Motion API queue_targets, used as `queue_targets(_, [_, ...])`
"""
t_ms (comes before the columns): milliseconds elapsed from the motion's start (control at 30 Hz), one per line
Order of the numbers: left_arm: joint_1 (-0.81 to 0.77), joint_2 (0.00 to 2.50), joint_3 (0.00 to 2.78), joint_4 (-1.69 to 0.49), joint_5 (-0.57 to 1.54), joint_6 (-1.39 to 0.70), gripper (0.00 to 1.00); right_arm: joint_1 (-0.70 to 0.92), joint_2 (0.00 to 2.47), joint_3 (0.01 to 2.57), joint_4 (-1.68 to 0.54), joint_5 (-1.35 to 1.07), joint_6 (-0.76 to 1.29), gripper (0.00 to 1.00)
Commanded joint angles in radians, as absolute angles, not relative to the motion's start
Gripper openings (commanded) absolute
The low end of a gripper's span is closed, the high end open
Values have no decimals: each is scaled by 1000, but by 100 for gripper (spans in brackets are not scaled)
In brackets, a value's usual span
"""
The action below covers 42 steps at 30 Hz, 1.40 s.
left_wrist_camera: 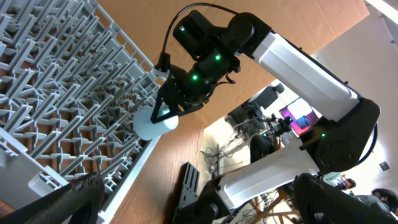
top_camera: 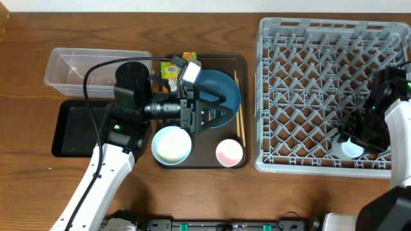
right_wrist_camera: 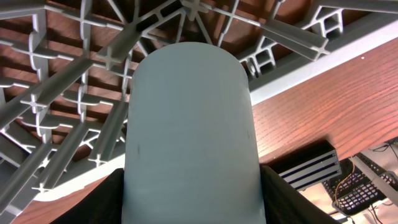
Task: Sort waste into correct bins and load items into the dishwasher rack
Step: 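Carry the light-blue cup with right gripper and place it in rack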
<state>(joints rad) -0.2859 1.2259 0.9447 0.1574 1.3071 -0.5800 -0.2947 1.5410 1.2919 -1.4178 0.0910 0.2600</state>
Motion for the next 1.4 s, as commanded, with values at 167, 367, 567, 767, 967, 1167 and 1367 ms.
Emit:
queue_targets(167, [-284,1214,962,159,1328,-585,98,-324,1540,1292,-1417,64,242,36])
queue_targets(367, [-284,1214,962,159,1328,-585,98,-335,1535,1304,-1411,62,242,36])
queue_targets(567, [-284,1214,962,159,1328,-583,98,-352,1493,1316,-1414,44,237,37])
queue_targets(767, [-284,1214,962,159,1328,-581,98,-385,1455,1316,-1406,46,238,38])
queue_targets(967, [-284,1214,962,159,1328,-581,98,-437,1460,1314,-1399,48,239,38])
queue_targets(1167, [-284,1214,962,159,1328,-582,98,-454,1460,1313,-1391,56,239,38])
queue_targets(1367, [-284,1214,962,159,1328,-582,98,-455,1460,1312,-1398,55,241,38])
